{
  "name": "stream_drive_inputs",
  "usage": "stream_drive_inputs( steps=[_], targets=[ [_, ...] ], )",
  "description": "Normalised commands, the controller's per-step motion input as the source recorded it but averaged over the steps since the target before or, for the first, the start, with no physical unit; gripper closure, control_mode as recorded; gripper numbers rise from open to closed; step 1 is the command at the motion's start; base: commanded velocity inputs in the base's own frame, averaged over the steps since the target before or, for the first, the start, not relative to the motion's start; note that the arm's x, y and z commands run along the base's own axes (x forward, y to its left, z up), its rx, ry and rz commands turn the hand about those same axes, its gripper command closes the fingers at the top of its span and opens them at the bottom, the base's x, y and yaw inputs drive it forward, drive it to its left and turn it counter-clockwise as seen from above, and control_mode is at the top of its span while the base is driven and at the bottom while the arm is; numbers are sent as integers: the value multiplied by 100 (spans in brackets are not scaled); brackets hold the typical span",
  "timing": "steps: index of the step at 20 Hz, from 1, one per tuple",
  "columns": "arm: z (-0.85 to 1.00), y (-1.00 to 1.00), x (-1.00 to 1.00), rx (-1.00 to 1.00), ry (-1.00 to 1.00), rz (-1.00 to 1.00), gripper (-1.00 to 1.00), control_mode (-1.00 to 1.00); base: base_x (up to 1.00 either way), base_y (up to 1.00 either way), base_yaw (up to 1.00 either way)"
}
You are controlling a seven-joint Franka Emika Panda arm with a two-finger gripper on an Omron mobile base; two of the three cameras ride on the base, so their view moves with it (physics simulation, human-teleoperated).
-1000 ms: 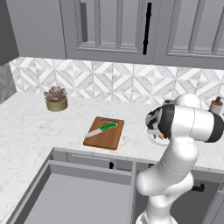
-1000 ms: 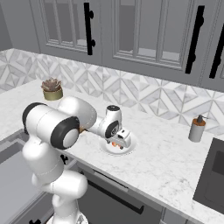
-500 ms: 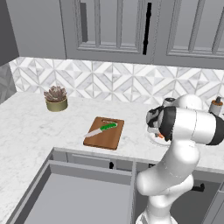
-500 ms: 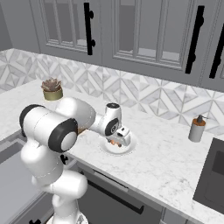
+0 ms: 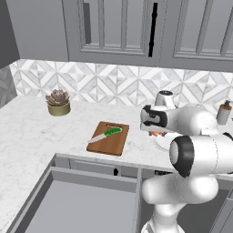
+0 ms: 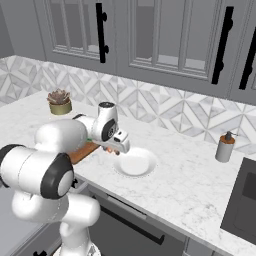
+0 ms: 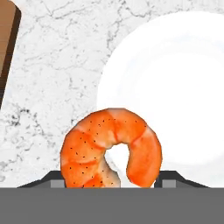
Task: Pick up the knife from the drawer and place it on the cutting board. Then place the meat from the plate to the cutting board.
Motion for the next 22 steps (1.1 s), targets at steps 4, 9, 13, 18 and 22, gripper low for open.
stream_drive_inputs(
  steps=[4, 9, 13, 18, 22],
  targets=[
    [10, 100, 0, 0, 0, 13, 100, -100, 0, 0, 0],
    [2, 100, 1, 0, 2, 12, 100, -100, 0, 0, 0],
    [-1, 100, 16, 0, 5, 6, 100, -100, 0, 0, 0],
    [-14, 60, 34, -2, 1, 0, 100, -100, 0, 0, 0],
    [-38, 21, 33, -4, 1, 0, 100, -100, 0, 0, 0]
  ],
)
